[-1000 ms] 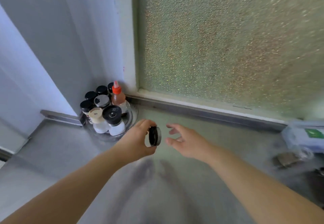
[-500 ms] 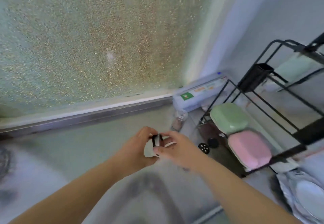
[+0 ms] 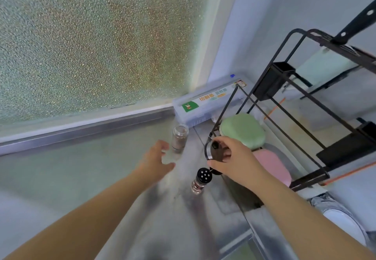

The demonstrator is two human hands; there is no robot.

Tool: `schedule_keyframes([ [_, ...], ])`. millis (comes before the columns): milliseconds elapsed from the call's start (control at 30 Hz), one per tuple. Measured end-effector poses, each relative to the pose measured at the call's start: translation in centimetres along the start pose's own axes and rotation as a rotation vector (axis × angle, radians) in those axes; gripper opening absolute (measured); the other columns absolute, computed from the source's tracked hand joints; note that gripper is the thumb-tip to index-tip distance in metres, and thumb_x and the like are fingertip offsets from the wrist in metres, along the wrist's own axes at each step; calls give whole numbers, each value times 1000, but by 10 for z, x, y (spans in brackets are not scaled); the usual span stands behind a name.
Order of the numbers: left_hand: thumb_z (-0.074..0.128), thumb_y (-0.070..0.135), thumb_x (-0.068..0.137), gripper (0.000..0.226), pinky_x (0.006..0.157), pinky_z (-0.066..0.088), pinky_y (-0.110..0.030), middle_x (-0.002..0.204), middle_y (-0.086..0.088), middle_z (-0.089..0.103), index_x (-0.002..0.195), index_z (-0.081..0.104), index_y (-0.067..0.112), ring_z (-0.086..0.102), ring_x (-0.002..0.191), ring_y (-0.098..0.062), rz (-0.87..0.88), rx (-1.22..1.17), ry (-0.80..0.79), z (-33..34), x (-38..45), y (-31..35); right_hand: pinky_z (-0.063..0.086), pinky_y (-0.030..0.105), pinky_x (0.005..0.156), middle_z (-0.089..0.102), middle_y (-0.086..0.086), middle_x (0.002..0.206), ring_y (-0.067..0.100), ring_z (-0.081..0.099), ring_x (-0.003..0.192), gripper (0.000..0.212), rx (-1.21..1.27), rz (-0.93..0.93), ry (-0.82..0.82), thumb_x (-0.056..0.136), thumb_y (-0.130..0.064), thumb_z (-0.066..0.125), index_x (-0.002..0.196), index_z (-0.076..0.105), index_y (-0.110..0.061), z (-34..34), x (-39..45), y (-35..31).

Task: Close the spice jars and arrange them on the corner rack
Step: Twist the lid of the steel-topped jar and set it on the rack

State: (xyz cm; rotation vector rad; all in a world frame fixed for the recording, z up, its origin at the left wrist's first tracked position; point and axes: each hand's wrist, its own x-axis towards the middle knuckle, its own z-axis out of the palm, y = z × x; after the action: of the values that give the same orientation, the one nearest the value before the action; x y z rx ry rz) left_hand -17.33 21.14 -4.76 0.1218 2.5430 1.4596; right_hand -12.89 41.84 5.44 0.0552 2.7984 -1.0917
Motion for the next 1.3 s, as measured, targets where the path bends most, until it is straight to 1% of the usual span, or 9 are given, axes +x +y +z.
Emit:
schedule_keyframes([
  [100, 73, 10, 70, 58, 75, 43, -30, 119, -5, 50, 117, 41, 9, 51, 108, -25, -39, -8, 54, -1, 35, -5, 52, 39, 90, 61, 2, 107, 18, 62, 93, 45, 21, -13, 20, 69, -18, 76, 107, 55, -30, 1, 14, 3],
  [400, 81, 11, 60, 80, 99, 41, -40, 128, -8, 48, 127, 36, 12, 49, 114, -28, -61, -45, -20, 26, 112, -13, 49, 36, 95, 61, -3, 113, 15, 60, 100, 57, 4, -23, -32, 70, -24, 77, 122, 53, -28, 5, 52, 19],
  [600, 77, 4, 61, 60, 65, 44, -23, 101, -7, 63, 112, 48, 13, 59, 89, -24, -75, -122, -5, 42, 118, -10, 49, 29, 94, 60, -9, 114, 7, 59, 99, 57, 10, -8, -38, 71, -27, 76, 122, 52, -31, 11, 60, 26],
  [767, 82, 11, 57, 57, 65, 50, -24, 96, -2, 67, 106, 54, 22, 63, 85, -21, -77, -254, 29, 23, 82, -7, 48, 24, 94, 59, -9, 118, 4, 58, 100, 59, -10, -46, -45, 72, -27, 75, 125, 50, -31, 14, 63, 10],
  [933, 85, 21, 44, 64, 72, 44, -6, 102, -3, 62, 101, 56, 29, 60, 82, -3, 18, -309, 0, -41, 15, 4, 45, 22, 96, 56, -12, 118, 3, 57, 103, 60, -73, -173, -141, 72, -27, 75, 125, 48, -33, 20, 62, -47],
  [1033, 84, 31, 42, 62, 72, 44, -8, 98, 1, 57, 98, 57, 33, 59, 80, 1, 99, -198, 22, -97, -26, 16, 45, 10, 89, 56, -13, 119, -1, 58, 100, 60, -106, -297, -257, 72, -26, 75, 126, 48, -33, 31, 55, -98],
  [1133, 79, 50, 41, 63, 78, 47, -20, 98, 5, 52, 99, 58, 41, 58, 85, -5, 174, -27, 86, -152, -66, 18, 49, 17, 90, 59, -14, 114, 0, 60, 99, 58, -120, -433, -338, 71, -22, 74, 122, 50, -34, 49, 43, -156],
  [1233, 77, 53, 38, 62, 74, 43, -10, 95, 9, 49, 93, 50, 62, 52, 88, 2, 183, 99, 202, -206, -104, 15, 51, 23, 90, 63, -16, 108, -1, 62, 95, 53, -130, -545, -407, 68, -22, 73, 113, 52, -41, 66, 28, -212],
  [1300, 80, 50, 39, 58, 67, 45, -13, 91, 10, 49, 90, 53, 58, 55, 83, -4, 151, 162, 276, -240, -130, 14, 50, 19, 90, 63, -16, 107, -2, 62, 94, 53, -156, -625, -455, 67, -23, 74, 112, 53, -41, 77, 18, -247],
])
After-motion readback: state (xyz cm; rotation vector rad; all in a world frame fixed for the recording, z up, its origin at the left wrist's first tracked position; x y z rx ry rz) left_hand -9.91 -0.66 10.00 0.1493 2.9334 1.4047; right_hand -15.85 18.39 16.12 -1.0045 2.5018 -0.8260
